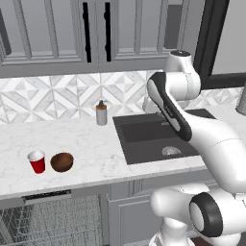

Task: Pick up the cup and bowl from the counter, place them in the dishwasher, and close the dishwasher door.

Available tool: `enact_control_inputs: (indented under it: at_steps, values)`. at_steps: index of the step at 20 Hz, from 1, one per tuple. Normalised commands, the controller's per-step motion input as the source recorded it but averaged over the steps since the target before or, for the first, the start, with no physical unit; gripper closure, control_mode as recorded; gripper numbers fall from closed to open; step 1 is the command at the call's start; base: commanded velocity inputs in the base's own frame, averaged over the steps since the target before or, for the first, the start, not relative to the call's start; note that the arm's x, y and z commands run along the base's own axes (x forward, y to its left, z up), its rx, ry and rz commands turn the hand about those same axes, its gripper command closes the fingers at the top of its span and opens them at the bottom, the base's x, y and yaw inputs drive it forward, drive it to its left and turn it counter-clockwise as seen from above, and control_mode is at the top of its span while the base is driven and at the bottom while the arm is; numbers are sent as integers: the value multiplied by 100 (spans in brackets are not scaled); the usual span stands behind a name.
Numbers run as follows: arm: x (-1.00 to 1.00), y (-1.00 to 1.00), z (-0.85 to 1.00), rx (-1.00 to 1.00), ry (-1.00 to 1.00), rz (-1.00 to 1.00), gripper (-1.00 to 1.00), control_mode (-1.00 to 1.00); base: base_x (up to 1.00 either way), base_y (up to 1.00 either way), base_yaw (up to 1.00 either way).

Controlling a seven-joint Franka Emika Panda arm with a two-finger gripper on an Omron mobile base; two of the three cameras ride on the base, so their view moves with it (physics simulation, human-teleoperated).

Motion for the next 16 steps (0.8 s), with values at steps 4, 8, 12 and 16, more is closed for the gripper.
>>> enact_control_inputs:
  at_steps: [4,8,12,16]
  values:
    - [-1,0,0,0,0,0,-100,100,-3,0,0]
    - [0,0,0,0,0,0,-100,100,-3,0,25]
    - [0,0,0,0,0,0,-100,100,-2,1,61]
    - [0,0,0,0,0,0,-100,100,-8,0,64]
